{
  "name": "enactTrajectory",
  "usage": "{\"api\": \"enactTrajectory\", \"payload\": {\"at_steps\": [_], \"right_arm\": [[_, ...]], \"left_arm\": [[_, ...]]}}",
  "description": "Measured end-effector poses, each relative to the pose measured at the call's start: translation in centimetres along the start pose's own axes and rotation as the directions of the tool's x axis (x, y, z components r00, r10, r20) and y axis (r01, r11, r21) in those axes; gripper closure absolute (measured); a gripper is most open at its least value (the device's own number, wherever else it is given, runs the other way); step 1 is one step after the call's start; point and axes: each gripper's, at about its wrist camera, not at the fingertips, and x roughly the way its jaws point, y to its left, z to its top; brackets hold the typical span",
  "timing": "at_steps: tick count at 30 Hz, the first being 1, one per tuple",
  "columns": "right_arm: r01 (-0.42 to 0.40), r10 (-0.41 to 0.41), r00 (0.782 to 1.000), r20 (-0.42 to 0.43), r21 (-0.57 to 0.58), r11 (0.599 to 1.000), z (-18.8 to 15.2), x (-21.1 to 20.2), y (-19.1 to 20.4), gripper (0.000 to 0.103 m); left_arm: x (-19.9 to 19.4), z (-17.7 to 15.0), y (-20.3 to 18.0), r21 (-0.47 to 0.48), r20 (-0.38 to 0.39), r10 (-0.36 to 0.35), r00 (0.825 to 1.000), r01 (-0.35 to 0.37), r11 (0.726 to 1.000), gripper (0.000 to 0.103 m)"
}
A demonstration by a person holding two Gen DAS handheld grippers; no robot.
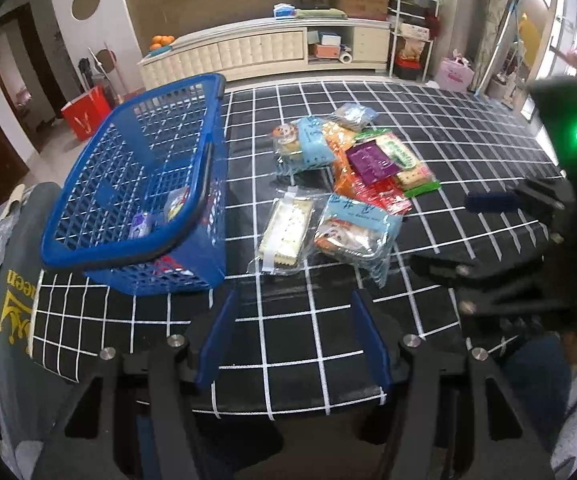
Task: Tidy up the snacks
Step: 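Move both tools back over the snack pile, then grasp the orange sausage stick with the left tool while the right tool grasps the blue bread bag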
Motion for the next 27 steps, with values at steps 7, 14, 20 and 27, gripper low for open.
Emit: {"api": "enactTrajectory", "payload": {"at_steps": [7,14,20,27], "right_arm": [[-0.027,0.026,1.000,-0.011,-0.142,0.990,1.8,3.6,1.4,0.013],[-0.055,0.045,0.996,-0.072,-0.140,0.989,2.9,7.4,1.1,0.013],[-0.072,0.065,0.997,-0.050,-0.154,0.985,3.1,7.8,1.7,0.023],[-0.014,0.013,1.000,-0.006,-0.134,0.991,1.4,6.4,1.5,0.030]], "left_arm": [[3.2,-0.3,0.1,-0.055,-0.040,0.066,0.997,-0.068,0.996,0.046],[5.4,0.1,0.0,-0.049,-0.048,0.116,0.992,-0.118,0.992,0.046],[6.7,0.2,-0.1,-0.055,-0.062,0.111,0.992,-0.114,0.992,0.046],[6.2,0.7,-0.4,-0.019,-0.040,0.106,0.994,-0.106,0.994,0.046]]}}
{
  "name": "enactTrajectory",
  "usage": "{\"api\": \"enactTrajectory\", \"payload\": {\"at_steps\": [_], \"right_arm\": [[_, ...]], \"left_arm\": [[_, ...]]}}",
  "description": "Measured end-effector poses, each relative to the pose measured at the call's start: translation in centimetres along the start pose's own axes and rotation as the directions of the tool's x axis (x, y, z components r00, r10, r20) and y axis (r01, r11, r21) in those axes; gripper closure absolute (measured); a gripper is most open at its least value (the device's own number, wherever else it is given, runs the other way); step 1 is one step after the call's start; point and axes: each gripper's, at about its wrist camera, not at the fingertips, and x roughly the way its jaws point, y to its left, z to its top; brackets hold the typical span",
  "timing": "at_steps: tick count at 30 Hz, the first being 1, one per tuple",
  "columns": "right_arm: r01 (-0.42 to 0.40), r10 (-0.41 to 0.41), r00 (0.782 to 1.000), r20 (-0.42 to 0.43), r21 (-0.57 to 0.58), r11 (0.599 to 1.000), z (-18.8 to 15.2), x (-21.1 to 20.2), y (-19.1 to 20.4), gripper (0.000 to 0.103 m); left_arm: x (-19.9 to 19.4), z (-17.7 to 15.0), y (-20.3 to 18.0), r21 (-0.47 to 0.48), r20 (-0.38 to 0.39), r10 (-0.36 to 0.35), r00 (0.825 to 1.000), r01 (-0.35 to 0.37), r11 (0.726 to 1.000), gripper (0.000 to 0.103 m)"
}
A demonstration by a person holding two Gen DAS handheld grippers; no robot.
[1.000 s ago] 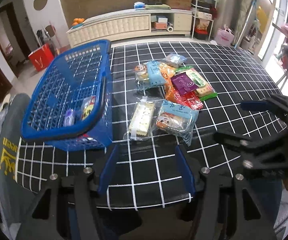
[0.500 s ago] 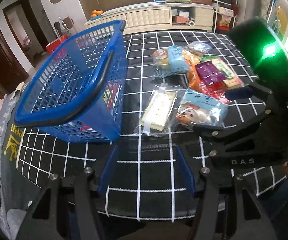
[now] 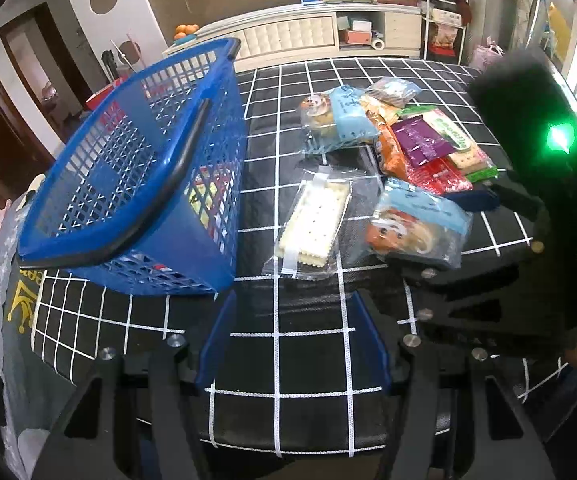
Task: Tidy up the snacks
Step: 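Grasp the orange sausage stick with the left tool while the right tool grasps the blue bread bag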
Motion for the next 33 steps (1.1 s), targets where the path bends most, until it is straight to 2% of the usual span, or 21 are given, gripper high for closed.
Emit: {"api": "enactTrajectory", "payload": {"at_steps": [4,9,12,17,21,27,31,33], "right_arm": [[0.024,-0.027,0.999,0.021,0.130,0.991,-2.0,-2.2,-1.8,0.031],[0.037,-0.046,0.998,0.039,0.224,0.974,-3.5,-4.5,-3.5,0.031],[0.056,-0.072,0.996,0.045,0.298,0.953,-4.3,-5.8,-5.0,0.031],[0.096,-0.140,0.988,0.068,0.440,0.893,-4.7,-7.3,-8.0,0.030],[0.102,-0.164,0.983,0.086,0.486,0.868,-4.4,-7.5,-9.2,0.030],[0.114,-0.196,0.976,0.097,0.540,0.834,-3.1,-7.0,-11.1,0.030],[0.138,-0.228,0.968,0.106,0.535,0.833,-2.2,-5.9,-11.6,0.030],[0.150,-0.243,0.964,0.111,0.527,0.836,-1.9,-5.5,-11.8,0.030]], "left_arm": [[-0.8,0.3,0.2,0.017,0.002,-0.027,1.000,0.027,0.999,0.046],[-1.6,1.8,-0.7,0.051,0.007,-0.067,0.998,0.066,0.996,0.046],[-1.8,3.1,-1.6,0.063,0.009,-0.110,0.994,0.109,0.992,0.046],[-1.0,5.7,-3.8,0.089,-0.015,-0.182,0.983,0.182,0.979,0.046],[0.9,7.9,-5.1,0.077,-0.049,-0.226,0.973,0.229,0.970,0.046],[5.1,10.8,-5.7,0.036,-0.093,-0.233,0.968,0.238,0.971,0.046],[8.2,12.0,-6.6,0.055,-0.145,-0.237,0.961,0.247,0.968,0.046],[9.6,12.2,-6.5,0.025,-0.170,-0.241,0.956,0.248,0.968,0.046]]}}
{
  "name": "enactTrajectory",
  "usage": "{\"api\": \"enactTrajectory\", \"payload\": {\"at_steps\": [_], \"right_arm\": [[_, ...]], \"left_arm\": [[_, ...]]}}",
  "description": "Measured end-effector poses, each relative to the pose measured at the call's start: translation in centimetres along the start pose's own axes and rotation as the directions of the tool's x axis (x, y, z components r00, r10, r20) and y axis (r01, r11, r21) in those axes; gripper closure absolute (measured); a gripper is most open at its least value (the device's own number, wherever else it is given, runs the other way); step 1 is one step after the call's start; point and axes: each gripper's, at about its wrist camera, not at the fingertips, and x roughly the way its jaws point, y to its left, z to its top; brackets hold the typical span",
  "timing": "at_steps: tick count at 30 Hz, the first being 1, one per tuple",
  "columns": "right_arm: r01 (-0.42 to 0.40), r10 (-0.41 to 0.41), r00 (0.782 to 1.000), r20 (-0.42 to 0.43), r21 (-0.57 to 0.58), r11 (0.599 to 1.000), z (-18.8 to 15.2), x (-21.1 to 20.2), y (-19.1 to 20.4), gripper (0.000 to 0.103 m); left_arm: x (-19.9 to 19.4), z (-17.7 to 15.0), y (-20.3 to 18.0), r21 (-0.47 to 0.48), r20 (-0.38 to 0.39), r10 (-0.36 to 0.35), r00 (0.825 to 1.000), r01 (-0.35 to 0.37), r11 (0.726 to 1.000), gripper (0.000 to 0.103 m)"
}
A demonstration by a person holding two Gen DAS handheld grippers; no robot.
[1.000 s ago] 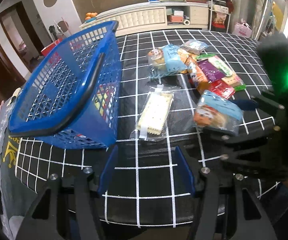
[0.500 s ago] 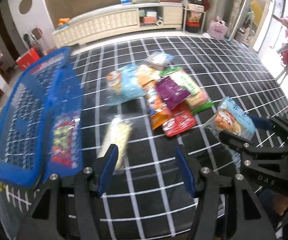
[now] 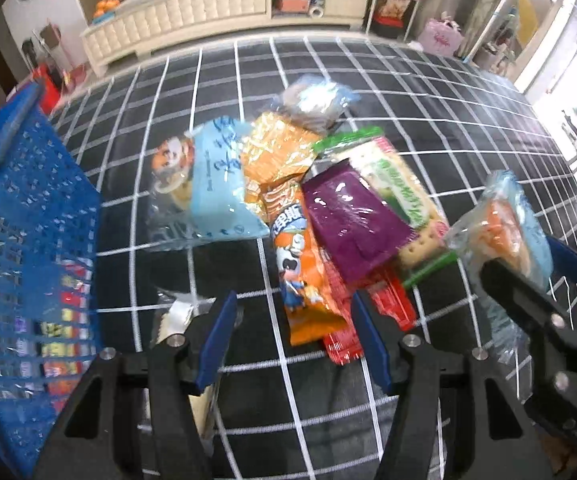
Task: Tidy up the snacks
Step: 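Grasp the orange sausage stick with the left tool while the right tool grasps the blue bread bag, then carry the sausage stick with the left tool while the right tool carries the bread bag to the basket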
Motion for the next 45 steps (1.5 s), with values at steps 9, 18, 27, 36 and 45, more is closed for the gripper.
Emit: {"api": "enactTrajectory", "payload": {"at_steps": [9,18,27,36,45], "right_arm": [[-0.037,0.039,0.998,-0.040,0.049,0.998,0.1,2.0,-1.5,0.030],[-0.042,0.045,0.998,-0.050,0.060,0.997,-0.3,0.9,-1.3,0.030],[-0.031,0.031,1.000,-0.001,0.029,0.999,0.0,-4.7,0.6,0.030],[-0.032,0.036,0.996,0.086,-0.038,0.999,0.3,-12.3,5.0,0.030],[-0.053,0.072,0.985,0.159,-0.117,0.992,0.5,-17.6,11.1,0.030]], "left_arm": [[2.8,1.4,1.0,-0.047,-0.030,-0.017,0.999,0.016,0.999,0.077],[0.2,-0.6,0.5,-0.022,0.038,-0.006,0.999,0.007,1.000,0.090],[-6.3,-4.1,-0.8,0.033,0.092,-0.045,0.995,0.042,0.999,0.091],[-15.5,-8.0,1.1,0.054,0.197,-0.050,0.979,0.040,0.998,0.091],[-21.7,-10.9,5.8,0.016,0.241,-0.034,0.970,0.031,0.999,0.091]]}}
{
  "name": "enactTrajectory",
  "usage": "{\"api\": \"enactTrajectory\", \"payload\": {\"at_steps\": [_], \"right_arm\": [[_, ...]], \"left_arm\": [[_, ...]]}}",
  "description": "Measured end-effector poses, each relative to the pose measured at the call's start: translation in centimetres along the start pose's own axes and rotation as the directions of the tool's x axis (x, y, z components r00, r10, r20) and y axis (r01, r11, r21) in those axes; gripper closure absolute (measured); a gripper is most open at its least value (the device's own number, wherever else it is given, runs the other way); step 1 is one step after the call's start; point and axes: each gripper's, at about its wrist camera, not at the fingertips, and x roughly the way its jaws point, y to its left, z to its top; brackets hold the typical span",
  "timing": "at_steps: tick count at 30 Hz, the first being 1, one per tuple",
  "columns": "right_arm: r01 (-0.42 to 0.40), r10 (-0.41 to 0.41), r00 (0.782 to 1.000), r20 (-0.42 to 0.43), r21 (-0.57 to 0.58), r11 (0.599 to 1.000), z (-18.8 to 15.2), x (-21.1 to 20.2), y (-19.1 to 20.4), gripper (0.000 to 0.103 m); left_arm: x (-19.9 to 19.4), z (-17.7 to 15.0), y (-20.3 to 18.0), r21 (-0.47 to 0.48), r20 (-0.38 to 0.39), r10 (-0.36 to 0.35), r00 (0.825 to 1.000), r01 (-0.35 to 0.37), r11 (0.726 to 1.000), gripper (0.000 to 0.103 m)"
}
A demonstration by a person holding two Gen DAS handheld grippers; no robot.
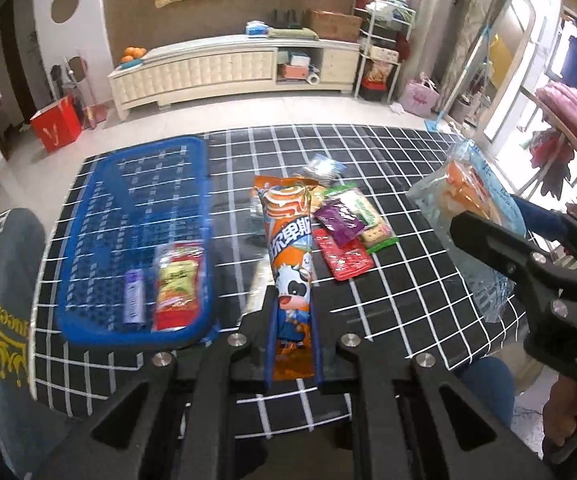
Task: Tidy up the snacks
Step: 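Carry the sausage stick with the left tool while the right tool carries the bread bag to the basket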
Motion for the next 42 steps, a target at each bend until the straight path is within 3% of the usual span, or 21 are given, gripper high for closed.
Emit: {"api": "enactTrajectory", "payload": {"at_steps": [8,14,21,30,32,34,36,42], "right_arm": [[-0.065,0.066,0.998,0.014,-0.049,0.997,1.7,0.1,5.1,0.030],[-0.110,0.111,0.994,0.005,-0.095,0.989,2.8,1.5,8.5,0.030],[-0.144,0.139,0.989,-0.053,-0.109,0.984,3.7,5.4,10.2,0.030],[-0.142,0.124,0.980,-0.153,-0.114,0.983,3.4,11.8,11.7,0.030],[-0.142,0.123,0.978,-0.169,-0.109,0.984,3.2,12.5,11.7,0.030],[-0.144,0.125,0.976,-0.180,-0.100,0.984,3.1,12.9,11.5,0.030],[-0.142,0.123,0.975,-0.186,-0.094,0.985,3.0,13.0,11.3,0.030],[-0.144,0.126,0.974,-0.189,-0.081,0.986,3.1,12.3,11.4,0.030]], "left_arm": [[-3.6,-0.2,5.0,-0.025,0.032,0.056,0.998,-0.055,0.998,0.090],[-3.6,0.1,8.5,-0.054,0.018,0.072,0.997,-0.071,0.996,0.090],[-0.9,1.0,11.6,-0.082,-0.030,0.066,0.997,-0.068,0.994,0.090],[6.2,1.2,14.5,-0.081,-0.146,0.038,0.989,-0.050,0.995,0.090],[7.3,1.2,14.9,-0.079,-0.179,0.040,0.983,-0.055,0.995,0.087],[8.0,1.0,15.4,-0.098,-0.195,0.042,0.980,-0.062,0.993,0.072],[8.2,0.9,15.9,-0.122,-0.204,0.039,0.978,-0.065,0.990,0.067],[6.9,0.4,16.5,-0.172,-0.191,0.013,0.982,-0.046,0.984,0.064]]}}
